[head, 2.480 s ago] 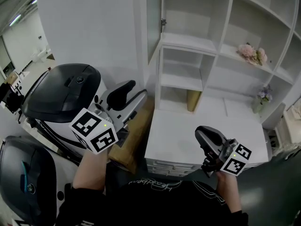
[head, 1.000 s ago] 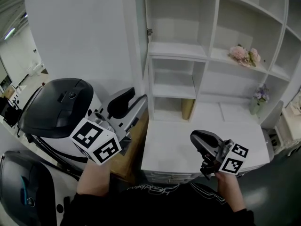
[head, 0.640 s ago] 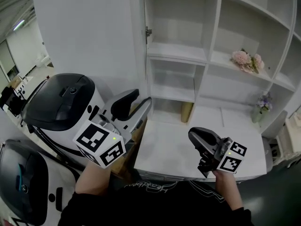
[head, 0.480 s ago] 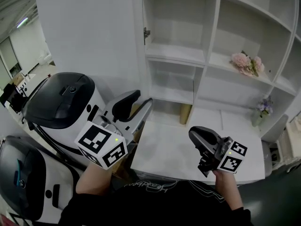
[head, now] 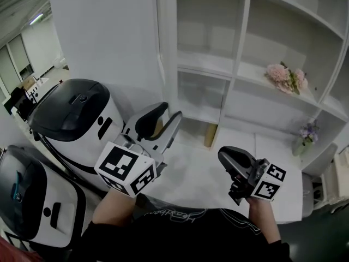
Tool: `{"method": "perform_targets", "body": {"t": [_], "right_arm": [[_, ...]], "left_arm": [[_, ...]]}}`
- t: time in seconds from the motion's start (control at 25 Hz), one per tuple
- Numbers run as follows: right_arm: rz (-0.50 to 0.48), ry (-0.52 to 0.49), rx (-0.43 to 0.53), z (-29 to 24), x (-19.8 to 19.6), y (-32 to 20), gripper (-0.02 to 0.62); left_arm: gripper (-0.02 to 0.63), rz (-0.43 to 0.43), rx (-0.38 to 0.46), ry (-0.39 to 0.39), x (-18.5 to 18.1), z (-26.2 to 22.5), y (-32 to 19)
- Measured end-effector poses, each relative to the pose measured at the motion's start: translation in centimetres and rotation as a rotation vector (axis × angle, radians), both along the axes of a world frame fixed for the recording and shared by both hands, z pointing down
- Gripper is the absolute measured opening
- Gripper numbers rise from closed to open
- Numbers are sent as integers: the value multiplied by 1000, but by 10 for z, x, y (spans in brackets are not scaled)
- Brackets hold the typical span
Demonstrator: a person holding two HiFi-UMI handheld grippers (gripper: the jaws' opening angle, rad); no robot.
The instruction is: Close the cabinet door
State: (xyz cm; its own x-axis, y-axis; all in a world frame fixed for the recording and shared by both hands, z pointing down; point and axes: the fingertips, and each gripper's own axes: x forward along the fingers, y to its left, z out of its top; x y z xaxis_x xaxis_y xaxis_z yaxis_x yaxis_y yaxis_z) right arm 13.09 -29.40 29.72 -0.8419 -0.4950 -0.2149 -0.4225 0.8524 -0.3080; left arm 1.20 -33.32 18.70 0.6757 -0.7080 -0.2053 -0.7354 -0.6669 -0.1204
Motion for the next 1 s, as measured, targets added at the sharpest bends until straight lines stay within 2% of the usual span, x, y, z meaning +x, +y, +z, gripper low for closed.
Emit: {"method": "perform_targets", "body": {"t": [0.56,1.0], "right_arm": [[-9,-4,-13,10,69,-19,63],[24,-18,-31,18,113,-25,63]], "left_arm": [[165,-113,52,21,66,2,-23],[166,-149,72,-6,111,5,-49]]}}
